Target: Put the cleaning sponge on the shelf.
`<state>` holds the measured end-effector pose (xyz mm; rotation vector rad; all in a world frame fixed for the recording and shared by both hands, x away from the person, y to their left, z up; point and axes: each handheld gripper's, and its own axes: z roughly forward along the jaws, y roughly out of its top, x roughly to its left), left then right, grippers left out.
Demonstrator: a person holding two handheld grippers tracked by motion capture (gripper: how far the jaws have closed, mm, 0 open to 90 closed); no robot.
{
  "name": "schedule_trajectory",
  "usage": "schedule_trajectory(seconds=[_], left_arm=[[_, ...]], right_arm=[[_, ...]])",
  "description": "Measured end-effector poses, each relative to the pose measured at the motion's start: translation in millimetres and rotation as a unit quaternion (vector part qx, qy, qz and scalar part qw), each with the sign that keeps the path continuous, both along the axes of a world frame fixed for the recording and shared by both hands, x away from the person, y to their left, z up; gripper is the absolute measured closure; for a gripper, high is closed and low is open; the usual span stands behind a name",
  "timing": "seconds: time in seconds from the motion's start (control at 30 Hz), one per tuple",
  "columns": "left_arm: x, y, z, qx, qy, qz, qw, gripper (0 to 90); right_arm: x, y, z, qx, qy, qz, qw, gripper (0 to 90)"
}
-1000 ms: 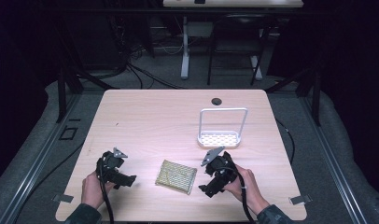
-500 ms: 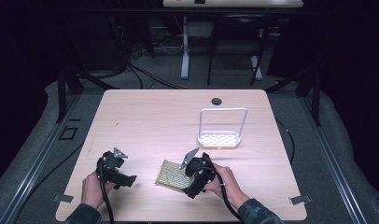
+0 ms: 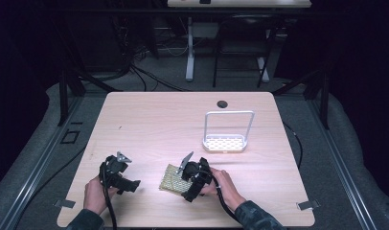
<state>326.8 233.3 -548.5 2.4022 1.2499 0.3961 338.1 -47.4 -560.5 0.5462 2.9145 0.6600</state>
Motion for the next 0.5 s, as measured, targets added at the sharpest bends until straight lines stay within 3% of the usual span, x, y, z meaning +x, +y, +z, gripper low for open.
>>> schedule_trajectory(seconds=[0.23,0.5], left_arm=[[0.2,1.3,-0.6,0.003,0.002,-0.001,1.0000,3.4],[-0.1,-0.5,-1.3,0.003,0.002,0.000,1.0000,3.6]], right_arm=[[-0.6,2.4,-1.8,-0.017,-0.005,-0.002,0.9998,6.2],[-2.3,2.4,-1.8,-0.020,-0.006,-0.003,0.9998,10.8]])
